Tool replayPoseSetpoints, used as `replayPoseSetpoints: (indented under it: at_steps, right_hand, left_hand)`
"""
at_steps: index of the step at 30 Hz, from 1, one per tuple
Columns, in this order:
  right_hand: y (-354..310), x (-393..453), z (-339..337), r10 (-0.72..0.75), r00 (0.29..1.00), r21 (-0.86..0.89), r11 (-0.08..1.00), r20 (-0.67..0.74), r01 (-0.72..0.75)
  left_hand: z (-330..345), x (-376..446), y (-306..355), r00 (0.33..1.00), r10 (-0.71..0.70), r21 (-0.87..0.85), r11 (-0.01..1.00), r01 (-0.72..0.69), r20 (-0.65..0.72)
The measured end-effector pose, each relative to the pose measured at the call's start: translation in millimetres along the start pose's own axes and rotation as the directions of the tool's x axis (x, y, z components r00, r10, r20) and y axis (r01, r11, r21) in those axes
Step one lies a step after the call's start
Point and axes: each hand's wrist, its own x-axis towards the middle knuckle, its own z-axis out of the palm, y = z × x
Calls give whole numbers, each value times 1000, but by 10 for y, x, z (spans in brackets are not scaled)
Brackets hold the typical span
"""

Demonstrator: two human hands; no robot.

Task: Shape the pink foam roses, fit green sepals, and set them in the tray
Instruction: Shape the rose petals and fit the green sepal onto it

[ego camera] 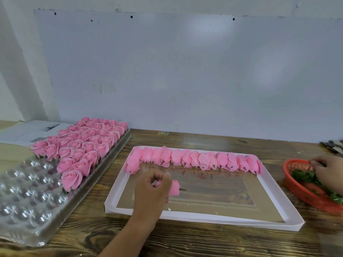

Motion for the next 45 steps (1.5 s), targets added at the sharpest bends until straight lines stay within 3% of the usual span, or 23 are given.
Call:
replayPoseSetpoints:
  at_steps: [4,8,12,21,25,28,31,35,45]
  right_hand:
    - [-92,-48,-45,25,998,76,997,-65,-20]
    - [-259,-126,-191,-58,998,72,996,-10,59]
    - [-526,-202,-321,-88,993,111,989,-77,96]
    - [-717,-343,-425,50,998,111,993,-24,-47]
    - [-1204,-676,-590,77,997,260,963,-19,-70]
    - [-1790,-1089,-616,30,996,534,843,82,-70]
    - [-2335,-1509,-537,-84,972,682,726,218,-90]
    - [-2897,-2055,-326,-267,872,790,582,410,-193]
    - [-2992,-2459,-138,-386,755,847,268,530,-458]
  left_hand:
    - [0,-2,7,1000,-1,-3,1000,1,-9]
    - [-1,-5,-2,1000,-8,-18,1000,7,-9]
    - [-5,1,-10,1000,-9,-17,1000,9,6]
    - [-9,8,-40,1000,-23,-20,1000,23,-6]
    - [-12,11,-40,999,-37,-17,999,36,-7]
    - [-6,15,-32,998,-56,-29,998,56,-16]
    - [-17,10,-29,996,-93,-59,994,92,-13]
    - [-43,26,-39,991,-134,-113,985,131,-23]
    - [-50,57,-68,990,-130,-139,983,120,-61]
